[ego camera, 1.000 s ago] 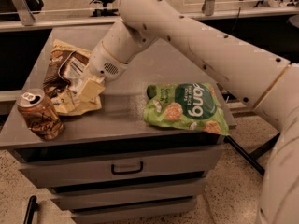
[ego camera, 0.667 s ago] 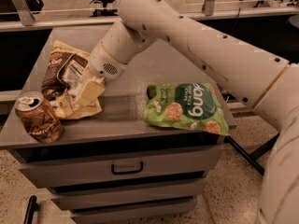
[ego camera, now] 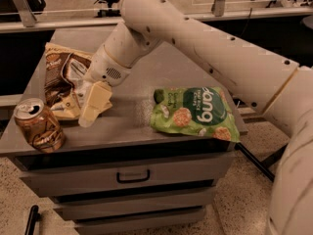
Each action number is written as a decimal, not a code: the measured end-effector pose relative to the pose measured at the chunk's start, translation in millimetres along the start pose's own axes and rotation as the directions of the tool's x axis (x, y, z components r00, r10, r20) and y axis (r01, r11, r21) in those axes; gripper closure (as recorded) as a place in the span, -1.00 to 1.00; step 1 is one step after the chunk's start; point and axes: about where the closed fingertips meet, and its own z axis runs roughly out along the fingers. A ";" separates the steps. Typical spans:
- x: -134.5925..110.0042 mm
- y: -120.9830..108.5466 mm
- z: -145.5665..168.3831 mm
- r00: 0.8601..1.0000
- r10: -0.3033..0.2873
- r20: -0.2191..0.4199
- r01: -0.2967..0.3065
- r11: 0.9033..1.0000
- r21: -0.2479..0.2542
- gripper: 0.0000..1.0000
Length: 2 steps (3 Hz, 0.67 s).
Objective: Move brown chip bag near orange can
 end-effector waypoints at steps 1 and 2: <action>0.5 0.2 -1.8 1.000 0.001 -0.002 -0.001 1.000 0.005 -1.00; 4.1 1.4 -16.6 1.000 0.007 -0.020 -0.006 0.999 0.048 -1.00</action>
Offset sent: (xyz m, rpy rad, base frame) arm 0.0055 -0.0340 0.0216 -0.0276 -0.0745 -0.0864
